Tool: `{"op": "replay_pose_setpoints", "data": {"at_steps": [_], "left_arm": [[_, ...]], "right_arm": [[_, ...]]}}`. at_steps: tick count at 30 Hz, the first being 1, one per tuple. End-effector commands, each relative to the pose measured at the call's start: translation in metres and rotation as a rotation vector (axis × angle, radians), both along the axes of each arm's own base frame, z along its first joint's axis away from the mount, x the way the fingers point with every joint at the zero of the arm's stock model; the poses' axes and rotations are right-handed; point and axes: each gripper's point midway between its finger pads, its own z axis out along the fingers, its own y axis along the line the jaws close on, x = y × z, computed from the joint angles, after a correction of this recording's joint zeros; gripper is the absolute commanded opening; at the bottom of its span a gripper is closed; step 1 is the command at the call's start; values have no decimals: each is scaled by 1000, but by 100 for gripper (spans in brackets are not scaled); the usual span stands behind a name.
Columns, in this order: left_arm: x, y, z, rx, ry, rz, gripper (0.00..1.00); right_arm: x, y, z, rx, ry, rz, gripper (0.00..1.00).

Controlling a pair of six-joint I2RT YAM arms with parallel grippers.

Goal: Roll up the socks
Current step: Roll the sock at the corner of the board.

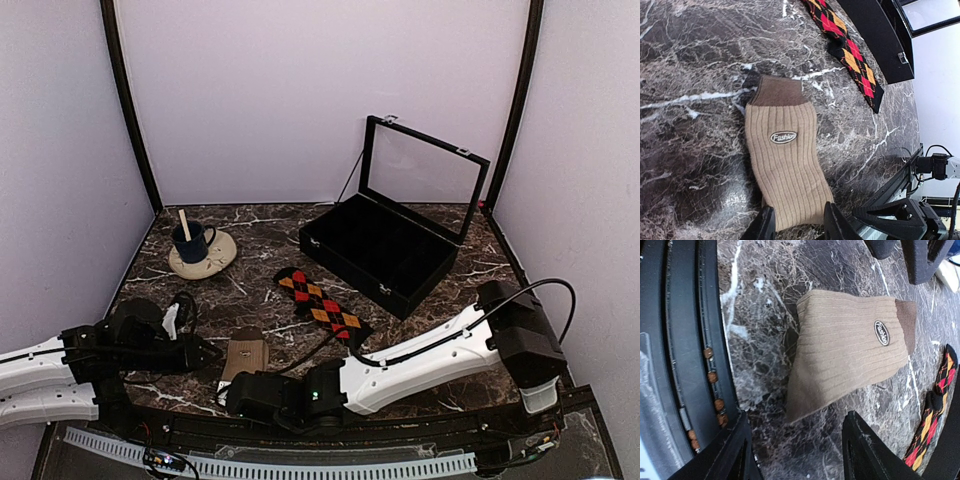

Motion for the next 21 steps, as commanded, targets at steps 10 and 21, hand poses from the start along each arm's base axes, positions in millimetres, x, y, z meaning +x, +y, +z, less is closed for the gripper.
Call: {"op": "replay_pose_setpoints", "data": {"at_steps": [10, 21], "left_arm": [[-5, 8, -13, 24, 65, 40, 36], [-4, 10, -16, 27, 67, 56, 36]], "right_arm": [[9, 17, -8, -79, -173, 114, 59], [18, 11, -30, -136, -150, 154, 56]]}}
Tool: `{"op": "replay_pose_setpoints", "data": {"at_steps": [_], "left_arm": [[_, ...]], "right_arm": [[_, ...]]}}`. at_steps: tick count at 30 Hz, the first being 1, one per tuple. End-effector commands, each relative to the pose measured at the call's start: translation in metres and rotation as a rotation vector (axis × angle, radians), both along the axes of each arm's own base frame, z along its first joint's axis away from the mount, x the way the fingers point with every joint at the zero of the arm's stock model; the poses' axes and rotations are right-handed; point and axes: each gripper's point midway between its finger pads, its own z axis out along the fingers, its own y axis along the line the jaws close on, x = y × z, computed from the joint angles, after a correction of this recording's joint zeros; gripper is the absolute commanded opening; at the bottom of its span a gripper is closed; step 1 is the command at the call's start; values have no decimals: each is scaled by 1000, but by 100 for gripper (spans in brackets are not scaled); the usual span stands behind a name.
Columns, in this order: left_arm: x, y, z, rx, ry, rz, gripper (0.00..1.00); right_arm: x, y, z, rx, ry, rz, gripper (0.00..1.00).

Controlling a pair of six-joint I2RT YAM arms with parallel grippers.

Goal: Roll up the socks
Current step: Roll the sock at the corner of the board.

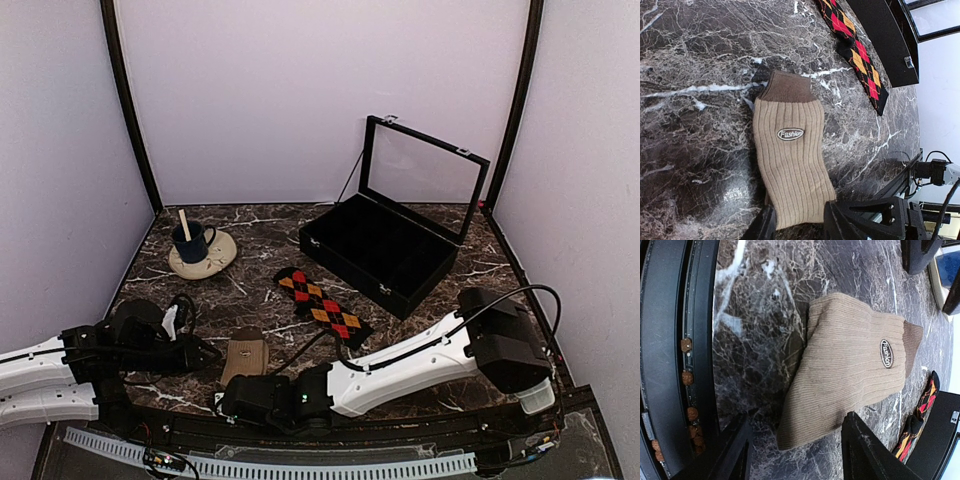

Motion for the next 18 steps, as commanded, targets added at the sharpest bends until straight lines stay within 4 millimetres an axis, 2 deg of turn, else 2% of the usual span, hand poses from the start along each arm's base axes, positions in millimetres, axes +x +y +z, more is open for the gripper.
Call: {"op": "replay_pose_setpoints", "data": {"at_steps": [1, 9, 13, 18], "left_arm": [[-2, 6, -10, 25, 19, 17, 35], [-1, 7, -11, 29, 19, 26, 36], [0, 9, -10, 27, 15, 35, 35], [0, 8, -11, 18, 14, 39, 36]], "right_arm": [[7, 2, -9, -11, 11, 12, 55], [10, -2, -25, -67, 40, 27, 49], [10, -8, -31, -97, 62, 38, 33], [9, -18, -43, -143, 98, 34, 21]]}}
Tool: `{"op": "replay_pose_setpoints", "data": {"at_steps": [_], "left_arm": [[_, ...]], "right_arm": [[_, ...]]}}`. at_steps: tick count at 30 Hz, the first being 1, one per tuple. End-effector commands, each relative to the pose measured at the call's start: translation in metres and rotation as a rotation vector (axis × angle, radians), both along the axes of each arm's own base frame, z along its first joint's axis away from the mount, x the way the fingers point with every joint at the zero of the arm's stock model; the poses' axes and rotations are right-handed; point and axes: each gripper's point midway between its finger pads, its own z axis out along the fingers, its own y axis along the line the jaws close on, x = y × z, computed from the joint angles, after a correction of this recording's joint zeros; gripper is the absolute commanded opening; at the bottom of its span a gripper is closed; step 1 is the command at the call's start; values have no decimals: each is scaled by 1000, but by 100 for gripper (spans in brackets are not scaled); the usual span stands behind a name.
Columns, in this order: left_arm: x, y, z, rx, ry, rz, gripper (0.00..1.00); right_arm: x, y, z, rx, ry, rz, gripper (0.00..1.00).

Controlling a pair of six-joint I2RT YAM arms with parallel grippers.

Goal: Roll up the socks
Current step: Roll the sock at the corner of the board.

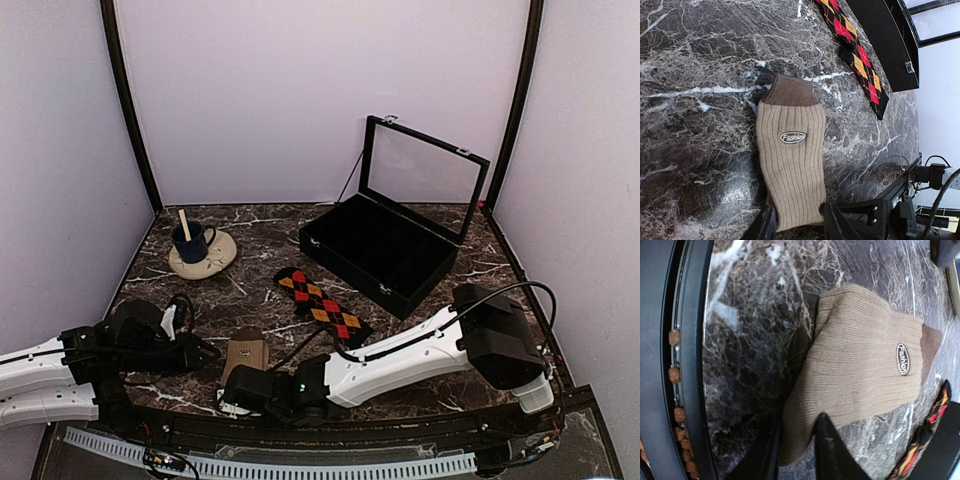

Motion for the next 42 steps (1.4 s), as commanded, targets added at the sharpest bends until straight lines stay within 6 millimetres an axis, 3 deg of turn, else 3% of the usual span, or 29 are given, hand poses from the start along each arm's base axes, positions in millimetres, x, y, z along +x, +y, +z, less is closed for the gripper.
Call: {"op": "replay_pose_setpoints", "data": {"at_steps": [1, 7, 16, 33, 42], "left_arm": [[-2, 6, -11, 22, 16, 17, 36], [-1, 4, -10, 19, 5, 7, 36], [0, 3, -8, 28, -13, -13, 37], [-1, -9, -1, 19, -53, -99, 39], [-3, -14, 5, 11, -96, -158, 40]], "right_arm": [[0, -19, -31, -111, 52, -5, 18], [-4, -22, -30, -126, 148, -33, 0], [-9, -8, -3, -31, 487, -100, 0], [13, -8, 15, 48, 1024, -176, 0], [16, -2, 10, -6, 1208, -171, 0]]}}
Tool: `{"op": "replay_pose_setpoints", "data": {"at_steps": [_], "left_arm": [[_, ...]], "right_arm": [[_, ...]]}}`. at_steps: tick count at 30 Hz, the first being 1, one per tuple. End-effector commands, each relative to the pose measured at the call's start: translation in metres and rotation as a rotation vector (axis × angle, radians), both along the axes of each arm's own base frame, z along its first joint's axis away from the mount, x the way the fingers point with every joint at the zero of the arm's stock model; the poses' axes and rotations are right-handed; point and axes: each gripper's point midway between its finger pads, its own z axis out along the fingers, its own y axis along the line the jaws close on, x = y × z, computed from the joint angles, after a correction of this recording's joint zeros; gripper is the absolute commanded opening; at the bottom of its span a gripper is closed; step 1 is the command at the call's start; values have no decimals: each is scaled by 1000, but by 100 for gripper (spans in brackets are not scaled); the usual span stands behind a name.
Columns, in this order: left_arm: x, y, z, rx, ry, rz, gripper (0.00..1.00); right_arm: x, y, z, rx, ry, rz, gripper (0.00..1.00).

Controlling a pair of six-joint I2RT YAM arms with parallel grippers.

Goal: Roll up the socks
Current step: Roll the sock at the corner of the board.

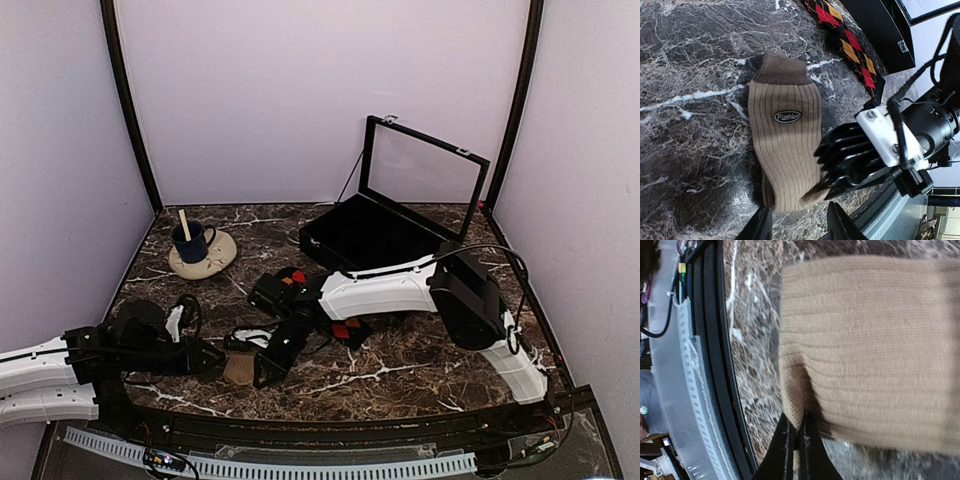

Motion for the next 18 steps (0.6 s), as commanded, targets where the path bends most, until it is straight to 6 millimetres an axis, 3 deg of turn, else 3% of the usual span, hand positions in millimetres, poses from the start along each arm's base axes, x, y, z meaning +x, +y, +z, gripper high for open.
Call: {"op": "replay_pose_setpoints", "data": {"at_steps": [1, 18], "left_arm": [[0, -6, 9, -20, -53, -53, 40], [-18, -28, 6, -60, -79, -254, 33]], "right_arm": [[-10, 2, 3, -16, 149, 34, 0], [13, 12, 12, 17, 394, -76, 0]]}}
